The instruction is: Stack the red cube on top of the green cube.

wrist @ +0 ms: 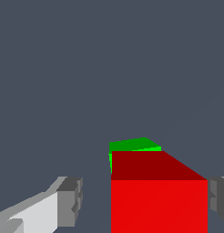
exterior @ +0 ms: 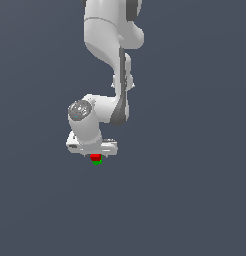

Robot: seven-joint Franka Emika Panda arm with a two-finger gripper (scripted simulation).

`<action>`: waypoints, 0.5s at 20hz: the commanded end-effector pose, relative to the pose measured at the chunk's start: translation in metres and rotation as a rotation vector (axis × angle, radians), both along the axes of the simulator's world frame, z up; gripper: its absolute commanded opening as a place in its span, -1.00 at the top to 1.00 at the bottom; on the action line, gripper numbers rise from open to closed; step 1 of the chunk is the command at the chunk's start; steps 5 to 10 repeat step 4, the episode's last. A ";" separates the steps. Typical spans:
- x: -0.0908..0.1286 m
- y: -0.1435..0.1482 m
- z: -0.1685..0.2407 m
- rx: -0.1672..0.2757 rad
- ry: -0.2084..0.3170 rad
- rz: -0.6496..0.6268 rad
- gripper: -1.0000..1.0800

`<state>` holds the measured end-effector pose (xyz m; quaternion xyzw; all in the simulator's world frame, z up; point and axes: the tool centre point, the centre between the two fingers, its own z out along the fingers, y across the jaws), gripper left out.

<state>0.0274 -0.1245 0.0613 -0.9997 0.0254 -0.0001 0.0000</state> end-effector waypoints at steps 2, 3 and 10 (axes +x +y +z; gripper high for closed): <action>0.000 0.000 0.000 0.000 0.000 0.000 -0.92; 0.000 0.000 0.000 0.000 0.000 0.000 -0.92; 0.000 0.000 0.000 0.000 0.000 0.000 -0.92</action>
